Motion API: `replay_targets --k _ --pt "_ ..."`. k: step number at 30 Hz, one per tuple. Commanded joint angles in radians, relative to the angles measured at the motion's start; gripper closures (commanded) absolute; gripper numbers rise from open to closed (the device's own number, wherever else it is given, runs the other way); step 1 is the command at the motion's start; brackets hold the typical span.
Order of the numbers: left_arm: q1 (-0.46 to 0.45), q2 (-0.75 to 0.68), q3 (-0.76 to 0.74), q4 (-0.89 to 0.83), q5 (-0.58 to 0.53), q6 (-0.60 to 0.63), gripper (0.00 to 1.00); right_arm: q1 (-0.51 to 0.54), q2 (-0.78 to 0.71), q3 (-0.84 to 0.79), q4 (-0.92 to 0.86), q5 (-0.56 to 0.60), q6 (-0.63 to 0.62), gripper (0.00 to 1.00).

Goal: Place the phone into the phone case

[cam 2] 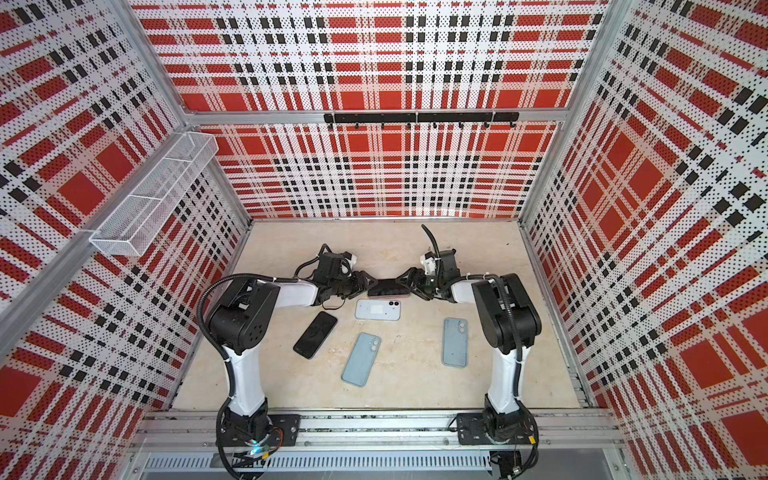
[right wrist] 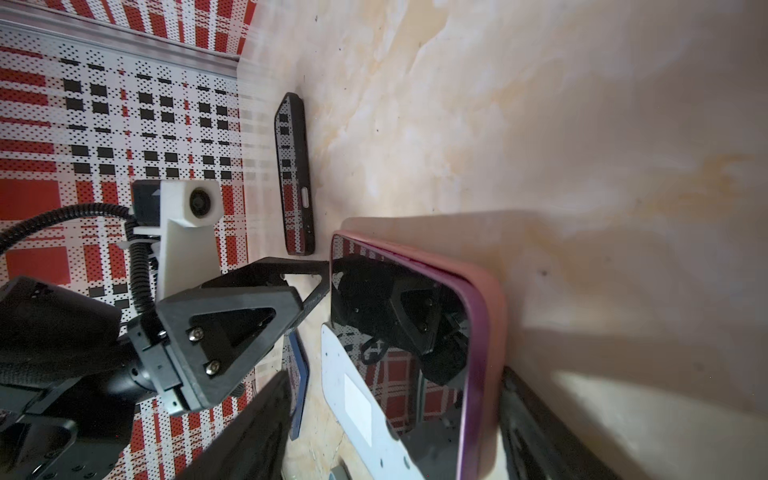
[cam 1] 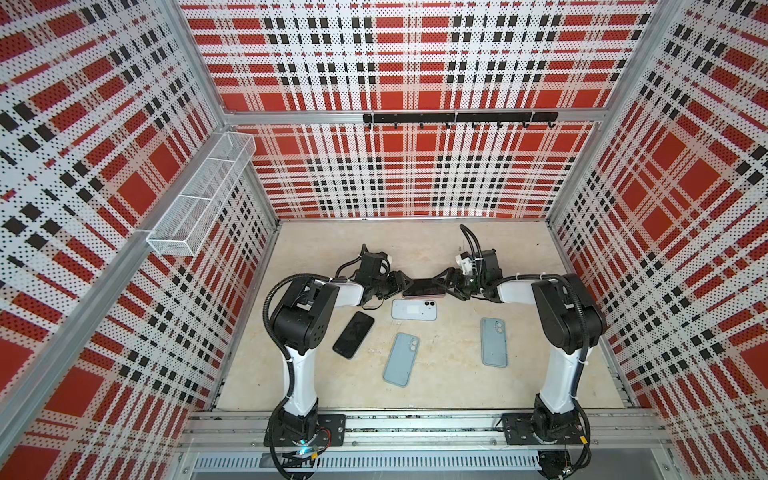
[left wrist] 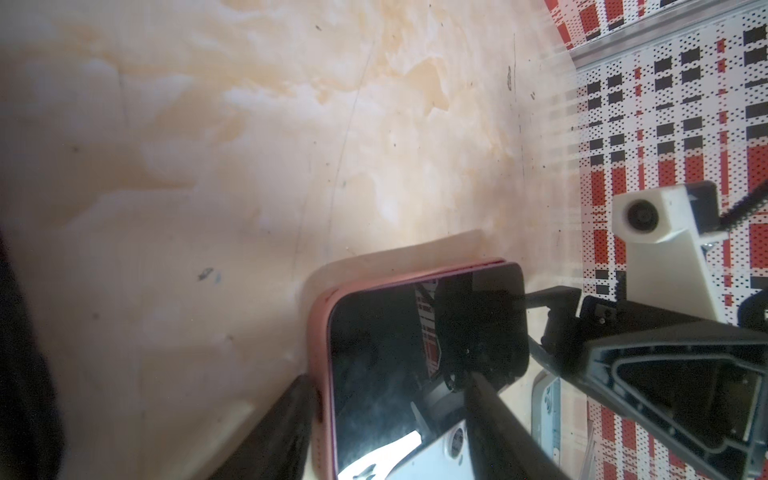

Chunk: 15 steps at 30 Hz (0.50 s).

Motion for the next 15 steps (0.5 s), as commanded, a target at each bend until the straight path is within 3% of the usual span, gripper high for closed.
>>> replay_targets --k 1,9,15 --pt "-0.018 0.028 -0.022 0.010 0.027 -0.018 0.41 0.020 -0.031 -0.018 0.153 -0.103 0.014 0.25" --pt "-0.017 0.034 -0.027 0.014 0.027 -0.021 0.43 -0.010 -0.070 -0.104 0.419 -0.154 0.140 0.31" --pt "-0.017 0.035 -0.025 0.017 0.031 -0.023 0.44 -0.010 -0.070 -0.118 0.482 -0.180 0.175 0.42"
